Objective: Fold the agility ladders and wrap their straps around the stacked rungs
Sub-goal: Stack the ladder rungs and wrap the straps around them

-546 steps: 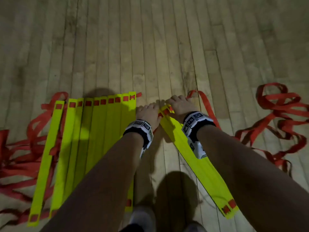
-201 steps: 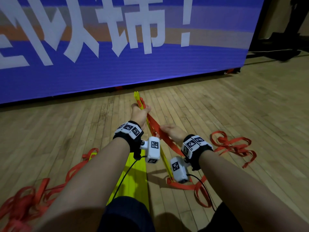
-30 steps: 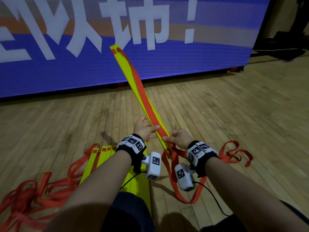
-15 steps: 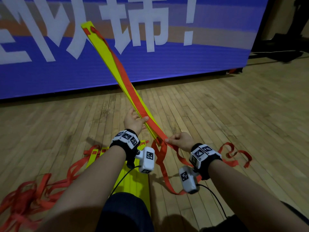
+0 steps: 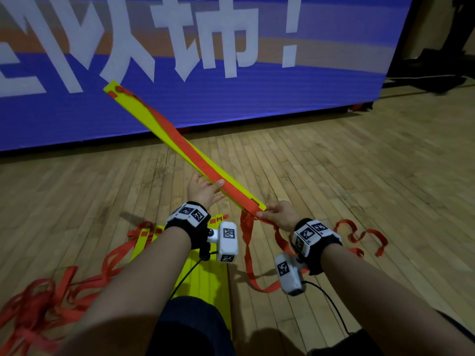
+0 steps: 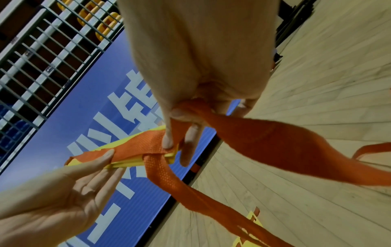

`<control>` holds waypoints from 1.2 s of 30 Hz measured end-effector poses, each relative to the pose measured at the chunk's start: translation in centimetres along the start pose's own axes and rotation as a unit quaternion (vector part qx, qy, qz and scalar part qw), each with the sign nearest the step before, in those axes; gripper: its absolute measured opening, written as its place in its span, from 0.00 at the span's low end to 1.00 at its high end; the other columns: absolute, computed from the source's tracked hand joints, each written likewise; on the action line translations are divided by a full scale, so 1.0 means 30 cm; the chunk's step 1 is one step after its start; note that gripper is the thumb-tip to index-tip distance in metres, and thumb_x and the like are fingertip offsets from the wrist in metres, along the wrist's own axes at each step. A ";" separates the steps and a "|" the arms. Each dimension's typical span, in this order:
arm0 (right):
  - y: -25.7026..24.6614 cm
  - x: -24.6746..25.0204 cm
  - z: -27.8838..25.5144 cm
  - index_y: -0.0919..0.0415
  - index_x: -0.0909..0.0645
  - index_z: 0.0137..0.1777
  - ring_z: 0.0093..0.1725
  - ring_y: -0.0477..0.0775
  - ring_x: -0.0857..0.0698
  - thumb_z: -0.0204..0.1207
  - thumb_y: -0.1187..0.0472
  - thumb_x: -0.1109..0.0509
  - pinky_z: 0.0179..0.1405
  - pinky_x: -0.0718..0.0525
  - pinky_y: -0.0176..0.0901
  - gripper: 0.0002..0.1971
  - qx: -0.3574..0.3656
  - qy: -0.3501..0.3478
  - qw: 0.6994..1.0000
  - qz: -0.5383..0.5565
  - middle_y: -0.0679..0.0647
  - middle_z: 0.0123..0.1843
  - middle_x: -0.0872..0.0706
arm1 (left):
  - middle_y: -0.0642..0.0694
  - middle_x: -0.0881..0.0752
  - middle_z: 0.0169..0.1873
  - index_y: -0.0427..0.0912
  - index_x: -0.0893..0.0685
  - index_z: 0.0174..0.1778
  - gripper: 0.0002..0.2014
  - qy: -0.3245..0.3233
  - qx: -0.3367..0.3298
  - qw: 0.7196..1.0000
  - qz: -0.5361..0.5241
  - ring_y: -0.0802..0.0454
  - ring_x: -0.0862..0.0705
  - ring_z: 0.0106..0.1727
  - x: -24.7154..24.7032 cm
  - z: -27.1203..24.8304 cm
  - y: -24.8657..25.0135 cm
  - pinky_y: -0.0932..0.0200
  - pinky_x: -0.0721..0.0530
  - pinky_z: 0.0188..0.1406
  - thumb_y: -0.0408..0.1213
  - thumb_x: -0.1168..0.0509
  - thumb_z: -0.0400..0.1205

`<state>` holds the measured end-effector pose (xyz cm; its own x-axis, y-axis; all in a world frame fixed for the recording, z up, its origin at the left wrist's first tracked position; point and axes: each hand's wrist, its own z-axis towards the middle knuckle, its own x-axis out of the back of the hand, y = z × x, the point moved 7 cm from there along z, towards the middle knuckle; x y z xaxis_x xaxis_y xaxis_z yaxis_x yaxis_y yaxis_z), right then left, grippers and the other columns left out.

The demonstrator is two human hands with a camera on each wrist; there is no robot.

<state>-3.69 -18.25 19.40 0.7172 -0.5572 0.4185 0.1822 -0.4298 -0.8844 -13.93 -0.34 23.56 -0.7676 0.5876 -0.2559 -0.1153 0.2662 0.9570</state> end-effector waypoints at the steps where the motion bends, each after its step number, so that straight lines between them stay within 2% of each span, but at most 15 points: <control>1: -0.004 -0.001 -0.003 0.62 0.16 0.45 0.32 0.46 0.23 0.78 0.62 0.29 0.20 0.27 0.26 0.03 0.004 0.002 1.000 0.021 0.55 0.38 0.16 | 0.42 0.14 0.46 0.43 0.30 0.65 0.23 0.001 0.001 1.000 -0.005 0.46 0.14 0.49 -0.002 0.000 -0.003 0.57 0.13 0.37 0.20 0.33 0.79; 5: 0.002 0.021 0.019 0.53 0.23 0.39 0.33 0.46 0.23 0.79 0.67 0.31 0.26 0.27 0.32 0.10 0.017 0.044 0.996 0.069 0.48 0.35 0.16 | 0.37 0.16 0.56 0.44 0.33 0.70 0.28 -0.014 0.006 1.000 0.016 0.44 0.15 0.56 -0.022 -0.007 -0.014 0.55 0.14 0.45 0.20 0.32 0.78; 7: -0.007 0.040 0.027 0.54 0.25 0.37 0.34 0.48 0.22 0.79 0.66 0.32 0.29 0.26 0.35 0.11 0.030 0.060 0.995 0.072 0.50 0.36 0.14 | 0.36 0.16 0.58 0.43 0.34 0.74 0.31 -0.016 0.021 0.999 0.023 0.43 0.14 0.55 -0.027 -0.003 -0.027 0.57 0.12 0.39 0.21 0.31 0.77; 11: -0.032 0.089 0.028 0.54 0.27 0.35 0.24 0.41 0.26 0.81 0.67 0.34 0.19 0.33 0.30 0.13 0.032 0.078 0.994 0.076 0.43 0.25 0.15 | 0.33 0.14 0.57 0.32 0.24 0.66 0.22 -0.025 0.067 0.993 0.094 0.43 0.12 0.45 -0.034 0.006 -0.065 0.56 0.10 0.33 0.29 0.28 0.77; 14: -0.047 0.132 0.029 0.59 0.26 0.39 0.23 0.43 0.27 0.81 0.69 0.35 0.20 0.32 0.30 0.09 0.024 0.094 0.992 0.081 0.40 0.21 0.16 | 0.34 0.12 0.46 0.26 0.17 0.55 0.18 -0.027 0.096 0.979 0.180 0.43 0.13 0.39 -0.033 -0.004 -0.087 0.51 0.11 0.42 0.39 0.27 0.78; 16: -0.064 0.162 0.031 0.61 0.25 0.40 0.28 0.43 0.21 0.81 0.71 0.35 0.29 0.26 0.31 0.09 0.031 0.102 0.991 0.077 0.43 0.25 0.16 | 0.36 0.13 0.34 0.23 0.18 0.46 0.18 -0.037 0.123 0.969 0.211 0.47 0.18 0.28 -0.041 -0.020 -0.098 0.59 0.16 0.29 0.40 0.28 0.79; 18: -0.082 0.182 0.026 0.64 0.23 0.44 0.35 0.50 0.18 0.81 0.70 0.35 0.39 0.23 0.39 0.04 0.032 0.098 0.993 0.050 0.50 0.33 0.16 | 0.41 0.15 0.21 0.26 0.19 0.37 0.17 -0.058 0.142 0.953 0.263 0.53 0.21 0.18 -0.058 -0.030 -0.108 0.67 0.24 0.15 0.39 0.29 0.80; 20: -0.085 0.197 0.021 0.64 0.22 0.49 0.41 0.55 0.19 0.81 0.68 0.34 0.40 0.24 0.44 0.01 0.022 0.097 0.995 0.016 0.56 0.39 0.16 | 0.47 0.19 0.14 0.34 0.20 0.28 0.18 -0.068 0.108 0.937 0.326 0.55 0.23 0.14 -0.086 -0.029 -0.097 0.66 0.27 0.15 0.40 0.28 0.79; 21: -0.080 0.204 0.022 0.63 0.21 0.51 0.44 0.56 0.19 0.81 0.67 0.34 0.39 0.24 0.44 0.02 0.015 0.098 0.995 0.002 0.57 0.42 0.16 | 0.48 0.20 0.16 0.38 0.20 0.26 0.17 -0.063 0.061 0.932 0.352 0.54 0.22 0.17 -0.102 -0.024 -0.078 0.65 0.26 0.19 0.41 0.27 0.78; 23: -0.083 0.214 0.020 0.64 0.20 0.54 0.49 0.57 0.18 0.81 0.65 0.34 0.44 0.22 0.44 0.05 0.009 0.097 0.995 -0.027 0.58 0.47 0.16 | 0.50 0.21 0.24 0.44 0.18 0.30 0.11 -0.061 -0.045 0.934 0.350 0.50 0.20 0.30 -0.140 -0.018 -0.039 0.60 0.23 0.32 0.40 0.24 0.74; 25: -0.098 0.221 0.013 0.66 0.19 0.56 0.53 0.57 0.18 0.81 0.64 0.33 0.55 0.21 0.50 0.08 0.008 0.088 0.994 -0.069 0.58 0.49 0.16 | 0.50 0.23 0.32 0.46 0.16 0.44 0.07 -0.110 -0.109 0.928 0.340 0.51 0.22 0.38 -0.193 -0.043 -0.017 0.57 0.22 0.41 0.40 0.25 0.75; 27: -0.121 0.230 -0.002 0.64 0.18 0.54 0.54 0.56 0.18 0.81 0.63 0.33 0.61 0.23 0.51 0.07 0.009 0.082 0.991 -0.107 0.57 0.49 0.16 | 0.47 0.19 0.47 0.45 0.17 0.60 0.14 -0.183 -0.121 0.902 0.371 0.51 0.21 0.53 -0.248 -0.069 -0.030 0.54 0.22 0.57 0.41 0.29 0.79; 29: -0.149 0.239 -0.017 0.62 0.19 0.52 0.54 0.55 0.19 0.81 0.63 0.33 0.58 0.23 0.48 0.04 0.016 0.081 0.989 -0.119 0.57 0.49 0.16 | 0.44 0.18 0.61 0.41 0.20 0.69 0.18 -0.251 -0.100 0.885 0.379 0.50 0.22 0.65 -0.298 -0.104 -0.048 0.54 0.26 0.69 0.39 0.35 0.83; 31: -0.180 0.244 -0.035 0.64 0.18 0.54 0.55 0.55 0.18 0.81 0.64 0.34 0.52 0.25 0.44 0.07 0.026 0.079 0.989 -0.125 0.59 0.51 0.15 | 0.41 0.17 0.62 0.36 0.22 0.69 0.17 -0.282 -0.081 0.887 0.356 0.50 0.20 0.64 -0.329 -0.134 -0.053 0.58 0.25 0.66 0.35 0.37 0.85; 36: -0.256 0.273 -0.073 0.64 0.16 0.58 0.61 0.54 0.19 0.81 0.63 0.35 0.51 0.27 0.40 0.10 0.067 0.080 0.973 -0.204 0.58 0.58 0.15 | 0.40 0.16 0.49 0.31 0.22 0.65 0.14 -0.270 -0.041 0.925 0.266 0.56 0.16 0.44 -0.362 -0.167 -0.047 0.67 0.16 0.44 0.31 0.35 0.83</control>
<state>-0.69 -21.09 30.06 0.4556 -0.4676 0.7575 0.5236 -0.5474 -0.6528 -8.59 -10.93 25.66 -0.3052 0.9207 0.2434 0.1234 -0.2152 0.9687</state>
